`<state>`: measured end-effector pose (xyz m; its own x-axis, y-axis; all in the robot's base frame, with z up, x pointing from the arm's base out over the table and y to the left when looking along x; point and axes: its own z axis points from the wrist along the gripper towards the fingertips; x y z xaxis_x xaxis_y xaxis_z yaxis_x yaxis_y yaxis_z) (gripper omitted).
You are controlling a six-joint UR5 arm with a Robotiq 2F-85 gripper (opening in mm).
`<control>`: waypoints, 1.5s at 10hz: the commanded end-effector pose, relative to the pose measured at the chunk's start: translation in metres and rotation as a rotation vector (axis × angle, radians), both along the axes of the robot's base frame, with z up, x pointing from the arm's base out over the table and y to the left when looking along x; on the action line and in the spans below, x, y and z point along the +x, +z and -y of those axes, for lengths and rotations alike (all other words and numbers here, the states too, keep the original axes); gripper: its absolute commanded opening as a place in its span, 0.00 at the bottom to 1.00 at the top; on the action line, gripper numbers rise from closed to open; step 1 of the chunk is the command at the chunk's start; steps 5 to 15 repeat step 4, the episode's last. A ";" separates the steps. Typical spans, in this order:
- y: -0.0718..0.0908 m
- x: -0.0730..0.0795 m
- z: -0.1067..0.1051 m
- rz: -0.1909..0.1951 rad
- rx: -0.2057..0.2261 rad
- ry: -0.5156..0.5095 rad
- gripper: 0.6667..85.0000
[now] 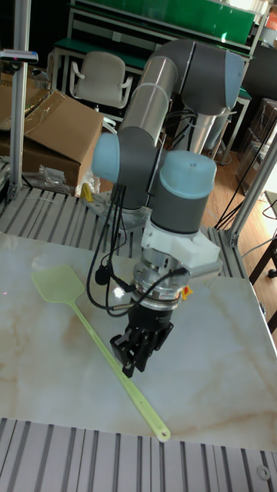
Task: Swat with a flyswatter
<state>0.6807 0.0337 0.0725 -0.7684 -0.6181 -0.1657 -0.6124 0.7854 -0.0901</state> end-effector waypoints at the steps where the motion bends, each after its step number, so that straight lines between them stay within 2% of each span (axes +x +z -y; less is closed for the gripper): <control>1: 0.020 0.000 0.014 0.020 0.018 -0.027 0.01; 2: 0.020 0.006 0.010 0.039 0.029 -0.032 0.01; 3: 0.020 0.009 0.002 0.042 0.057 -0.039 0.01; 4: 0.019 0.010 0.000 0.041 0.066 -0.045 0.01; 15: 0.019 0.010 0.000 0.041 0.066 -0.045 0.01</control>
